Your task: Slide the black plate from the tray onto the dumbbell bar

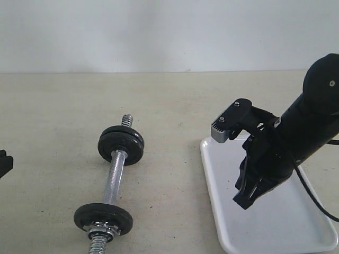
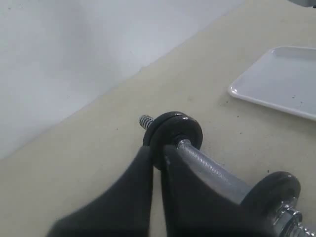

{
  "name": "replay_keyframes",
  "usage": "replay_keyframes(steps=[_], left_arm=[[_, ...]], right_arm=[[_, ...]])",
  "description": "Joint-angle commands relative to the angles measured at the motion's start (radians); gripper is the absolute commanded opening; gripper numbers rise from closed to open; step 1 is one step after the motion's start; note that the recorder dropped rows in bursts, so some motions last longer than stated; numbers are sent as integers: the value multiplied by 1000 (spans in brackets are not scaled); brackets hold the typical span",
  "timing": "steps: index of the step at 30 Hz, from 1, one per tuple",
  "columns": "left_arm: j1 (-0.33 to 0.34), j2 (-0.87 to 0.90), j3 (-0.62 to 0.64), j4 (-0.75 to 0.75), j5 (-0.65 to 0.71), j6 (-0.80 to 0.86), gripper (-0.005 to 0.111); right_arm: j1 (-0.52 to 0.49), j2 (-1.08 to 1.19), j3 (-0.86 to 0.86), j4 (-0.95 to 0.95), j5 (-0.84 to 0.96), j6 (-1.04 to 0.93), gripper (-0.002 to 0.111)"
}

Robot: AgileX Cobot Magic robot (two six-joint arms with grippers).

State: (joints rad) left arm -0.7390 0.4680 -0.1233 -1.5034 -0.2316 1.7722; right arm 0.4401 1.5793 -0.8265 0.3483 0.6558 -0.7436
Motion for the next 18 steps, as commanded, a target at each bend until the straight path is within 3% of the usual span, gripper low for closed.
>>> replay_keyframes(steps=[1,12,18], left_arm=[[-4,-7,26,-6,-36,-10,4],[-4,-19,54,-4,-31,-10,4],[-4,-135,54,-4,-31,-10,4]], right_arm=[[-1,-11,4,9,-31,4,0],[-1,-11,4,9,-66,4,0],[-1,-11,4,13,-76,4,0]])
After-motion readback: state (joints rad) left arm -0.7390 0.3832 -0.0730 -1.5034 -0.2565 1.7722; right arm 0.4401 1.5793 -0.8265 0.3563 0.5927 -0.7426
